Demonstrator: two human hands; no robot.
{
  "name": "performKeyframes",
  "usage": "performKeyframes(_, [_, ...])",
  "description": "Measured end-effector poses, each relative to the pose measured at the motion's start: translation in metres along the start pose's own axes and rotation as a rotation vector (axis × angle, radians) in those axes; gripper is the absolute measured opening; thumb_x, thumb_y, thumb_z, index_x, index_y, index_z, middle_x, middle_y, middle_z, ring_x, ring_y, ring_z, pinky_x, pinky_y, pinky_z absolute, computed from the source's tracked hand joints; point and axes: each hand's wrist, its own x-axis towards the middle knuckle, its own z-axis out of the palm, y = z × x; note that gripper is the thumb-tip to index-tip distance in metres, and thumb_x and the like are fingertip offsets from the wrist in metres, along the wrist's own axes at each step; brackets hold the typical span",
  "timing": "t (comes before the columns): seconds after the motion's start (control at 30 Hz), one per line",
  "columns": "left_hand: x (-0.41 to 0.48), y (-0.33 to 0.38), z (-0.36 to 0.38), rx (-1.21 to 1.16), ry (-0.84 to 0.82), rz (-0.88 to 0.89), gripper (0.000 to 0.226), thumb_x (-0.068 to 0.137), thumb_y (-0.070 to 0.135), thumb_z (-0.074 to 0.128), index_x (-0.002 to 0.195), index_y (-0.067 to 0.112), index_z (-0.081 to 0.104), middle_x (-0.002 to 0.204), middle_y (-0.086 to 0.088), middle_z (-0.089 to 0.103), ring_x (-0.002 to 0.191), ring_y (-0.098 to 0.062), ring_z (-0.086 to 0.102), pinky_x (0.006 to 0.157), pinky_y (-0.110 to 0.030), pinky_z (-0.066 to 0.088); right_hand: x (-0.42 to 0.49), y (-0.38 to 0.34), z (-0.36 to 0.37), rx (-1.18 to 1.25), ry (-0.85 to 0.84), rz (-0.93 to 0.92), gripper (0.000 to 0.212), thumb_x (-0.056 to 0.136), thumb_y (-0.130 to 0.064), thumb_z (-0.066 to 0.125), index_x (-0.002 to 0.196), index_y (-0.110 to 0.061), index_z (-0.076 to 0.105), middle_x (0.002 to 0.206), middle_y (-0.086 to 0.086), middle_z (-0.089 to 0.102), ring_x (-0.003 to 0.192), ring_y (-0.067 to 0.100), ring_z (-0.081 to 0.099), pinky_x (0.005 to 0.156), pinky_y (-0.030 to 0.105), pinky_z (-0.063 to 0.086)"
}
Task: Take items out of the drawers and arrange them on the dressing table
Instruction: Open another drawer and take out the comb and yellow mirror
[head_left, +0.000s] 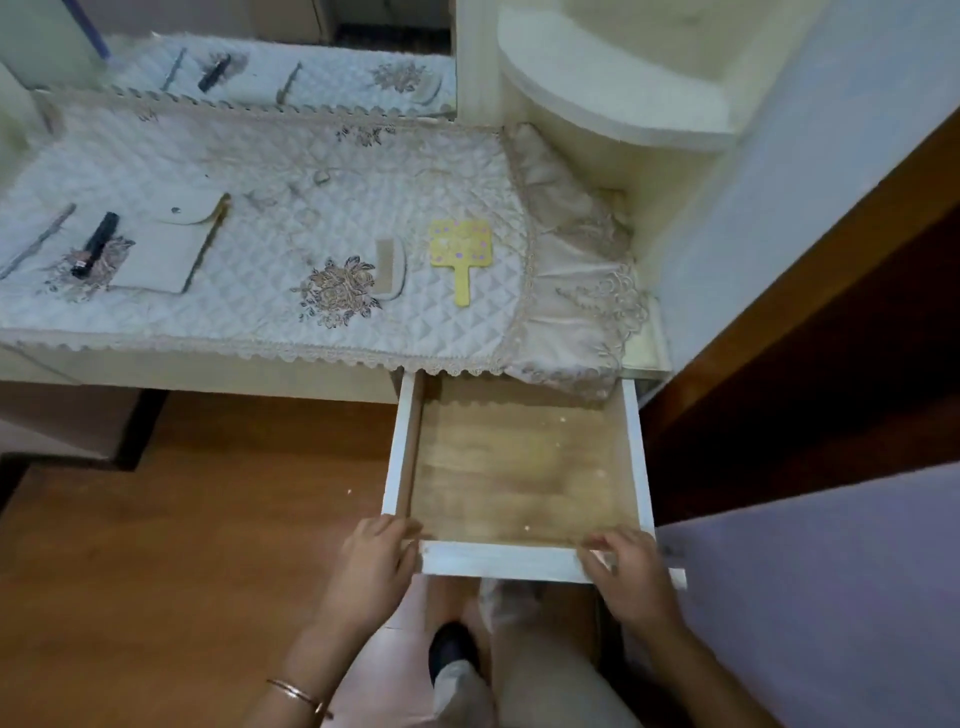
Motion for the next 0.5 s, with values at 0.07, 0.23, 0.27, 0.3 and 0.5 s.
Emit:
performKeyframes(0.07, [-0.013, -0.005, 0.008, 0.005, 0.006, 0.024, 0.058, 0.075, 0.05, 0.028, 0.098, 0.014, 0.067, 0.097, -0.003, 0.069, 0.096, -0.026, 0.058, 0.081, -0.036, 0.047, -0.02, 0.011, 0.0, -0.064, 0.06, 0.005, 0.023, 0.079, -0.02, 0.068, 0.1, -0.01, 0.069, 0.107, 0.009, 0.068, 0.107, 0.03, 0.055, 0.089, 0.036, 0.042])
performKeyframes(0.23, [-0.025, -0.012, 0.018, 0.042, 0.042, 0.052, 0.035, 0.083, 0.035, 0.051, 0.106, 0.013, 0.065, 0.106, -0.004, 0.066, 0.104, -0.027, 0.056, 0.087, -0.036, 0.045, -0.04, 0.018, 0.008, -0.086, 0.081, -0.022, 0.042, 0.081, -0.024, 0.066, 0.121, -0.013, 0.058, 0.131, 0.008, 0.055, 0.126, 0.027, 0.044, 0.106, 0.04, 0.032])
performKeyframes(0.27, [-0.025, -0.013, 0.02, 0.061, 0.056, 0.067, 0.029, 0.083, 0.031, 0.059, 0.106, 0.013, 0.065, 0.106, -0.004, 0.065, 0.103, -0.028, 0.056, 0.086, -0.037, 0.046, -0.041, 0.017, 0.009, -0.094, 0.106, -0.014, 0.041, 0.081, -0.026, 0.066, 0.12, -0.013, 0.059, 0.13, 0.009, 0.056, 0.125, 0.028, 0.044, 0.105, 0.04, 0.032])
performKeyframes(0.3, [-0.024, -0.012, 0.021, 0.083, 0.061, 0.072, 0.026, 0.082, 0.028, 0.064, 0.104, 0.013, 0.066, 0.104, -0.004, 0.066, 0.101, -0.028, 0.057, 0.083, -0.037, 0.047, -0.041, 0.015, 0.01, -0.114, 0.142, 0.001, 0.041, 0.081, -0.027, 0.067, 0.119, -0.014, 0.06, 0.128, 0.008, 0.057, 0.124, 0.028, 0.045, 0.104, 0.04, 0.033])
performKeyframes(0.5, [-0.017, -0.015, 0.023, 0.119, 0.091, 0.068, 0.023, 0.078, 0.037, 0.065, 0.091, 0.018, 0.067, 0.092, 0.002, 0.067, 0.09, -0.027, 0.059, 0.068, -0.03, 0.035, -0.036, 0.012, 0.01, -0.236, 0.25, 0.078, 0.035, 0.074, -0.037, 0.071, 0.105, -0.02, 0.067, 0.114, 0.004, 0.065, 0.113, 0.028, 0.051, 0.097, 0.042, 0.034])
